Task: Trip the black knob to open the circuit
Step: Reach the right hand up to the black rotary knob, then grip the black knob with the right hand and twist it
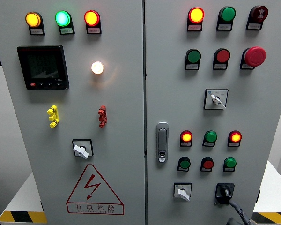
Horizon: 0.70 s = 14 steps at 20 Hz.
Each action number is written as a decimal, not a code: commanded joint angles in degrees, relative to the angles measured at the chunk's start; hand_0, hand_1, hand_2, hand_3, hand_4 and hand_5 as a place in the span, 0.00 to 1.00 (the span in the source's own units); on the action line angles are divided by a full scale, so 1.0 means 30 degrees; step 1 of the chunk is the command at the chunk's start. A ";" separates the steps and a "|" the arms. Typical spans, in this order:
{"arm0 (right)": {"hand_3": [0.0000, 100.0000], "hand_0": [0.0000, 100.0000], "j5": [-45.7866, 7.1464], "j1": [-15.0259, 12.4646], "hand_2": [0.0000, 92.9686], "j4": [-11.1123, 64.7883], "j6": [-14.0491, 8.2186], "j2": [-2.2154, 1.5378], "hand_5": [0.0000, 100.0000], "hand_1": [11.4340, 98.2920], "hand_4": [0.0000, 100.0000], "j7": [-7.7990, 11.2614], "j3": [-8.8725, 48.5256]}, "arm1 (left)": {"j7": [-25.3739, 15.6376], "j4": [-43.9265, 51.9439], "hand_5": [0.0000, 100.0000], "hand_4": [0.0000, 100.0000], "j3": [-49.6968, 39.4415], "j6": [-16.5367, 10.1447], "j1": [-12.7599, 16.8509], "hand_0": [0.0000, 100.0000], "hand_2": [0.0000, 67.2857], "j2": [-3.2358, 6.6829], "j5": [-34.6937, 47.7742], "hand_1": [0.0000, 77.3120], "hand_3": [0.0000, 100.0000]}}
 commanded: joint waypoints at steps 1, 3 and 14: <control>0.88 1.00 0.0000 0.0203 0.00 -0.0061 0.0000 0.0010 1.00 0.49 1.00 -0.0026 -0.0036 | -0.0001 0.0000 0.09 0.10 0.0000 0.0000 0.0009 0.00 0.29 0.0000 0.0000 0.00 0.26; 0.88 1.00 0.0000 0.0204 0.00 -0.0061 0.0000 -0.0019 1.00 0.48 1.00 -0.0026 -0.0152 | -0.0001 0.0000 0.09 0.10 0.0000 0.0000 0.0009 0.00 0.29 0.0000 0.0000 0.00 0.26; 0.88 1.00 -0.0029 0.0233 0.00 -0.0031 0.0000 -0.0019 1.00 0.47 1.00 -0.0290 -0.0593 | -0.0001 0.0000 0.09 0.10 0.0000 0.0000 0.0009 0.00 0.29 0.0000 0.0000 0.00 0.26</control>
